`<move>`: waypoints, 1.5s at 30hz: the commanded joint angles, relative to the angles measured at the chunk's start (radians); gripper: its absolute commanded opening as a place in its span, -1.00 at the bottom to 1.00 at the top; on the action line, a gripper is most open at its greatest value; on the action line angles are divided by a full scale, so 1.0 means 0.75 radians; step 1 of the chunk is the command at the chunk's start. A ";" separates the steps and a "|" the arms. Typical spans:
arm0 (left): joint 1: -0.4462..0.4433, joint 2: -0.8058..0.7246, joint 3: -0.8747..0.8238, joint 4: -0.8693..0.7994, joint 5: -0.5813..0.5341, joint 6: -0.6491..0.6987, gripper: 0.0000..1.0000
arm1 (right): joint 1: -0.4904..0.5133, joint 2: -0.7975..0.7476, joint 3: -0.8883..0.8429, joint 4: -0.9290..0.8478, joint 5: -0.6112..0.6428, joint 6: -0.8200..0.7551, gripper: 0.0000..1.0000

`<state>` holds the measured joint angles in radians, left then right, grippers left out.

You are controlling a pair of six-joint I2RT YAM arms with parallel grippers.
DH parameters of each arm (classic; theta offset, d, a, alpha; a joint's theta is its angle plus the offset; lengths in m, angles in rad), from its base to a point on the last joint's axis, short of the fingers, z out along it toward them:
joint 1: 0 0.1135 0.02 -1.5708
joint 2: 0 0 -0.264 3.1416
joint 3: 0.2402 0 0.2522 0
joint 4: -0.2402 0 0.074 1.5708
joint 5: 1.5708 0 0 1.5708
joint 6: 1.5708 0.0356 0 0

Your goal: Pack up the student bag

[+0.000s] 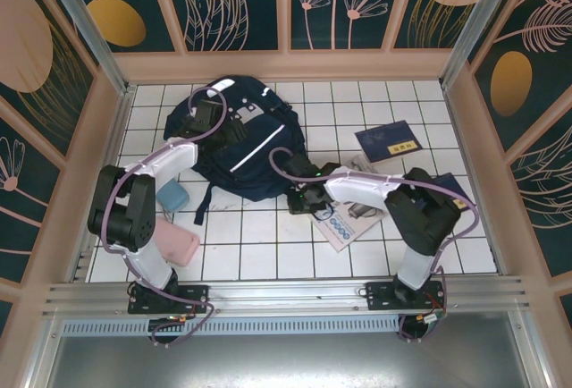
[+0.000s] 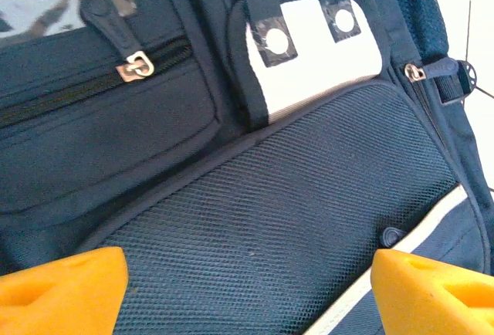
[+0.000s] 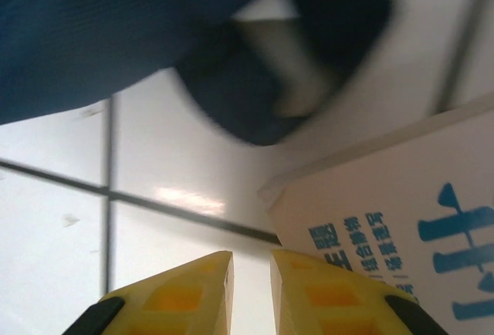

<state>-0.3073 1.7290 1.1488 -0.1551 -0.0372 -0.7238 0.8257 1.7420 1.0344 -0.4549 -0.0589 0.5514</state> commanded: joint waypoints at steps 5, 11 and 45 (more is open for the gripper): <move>0.017 -0.102 -0.060 0.020 -0.135 -0.097 0.68 | -0.110 -0.173 -0.044 -0.009 0.058 -0.085 -0.45; 0.034 -0.181 -0.156 0.015 -0.163 -0.172 0.68 | -0.232 -0.200 0.144 0.222 -0.064 -0.080 0.00; 0.048 0.177 0.005 0.037 0.017 -0.128 0.22 | -0.536 0.340 0.356 0.395 -0.706 -0.076 -0.73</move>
<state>-0.2588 1.8374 1.1015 -0.1349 -0.0639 -0.8536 0.3859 2.0880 1.3876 -0.1577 -0.4896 0.4656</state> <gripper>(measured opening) 0.607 0.137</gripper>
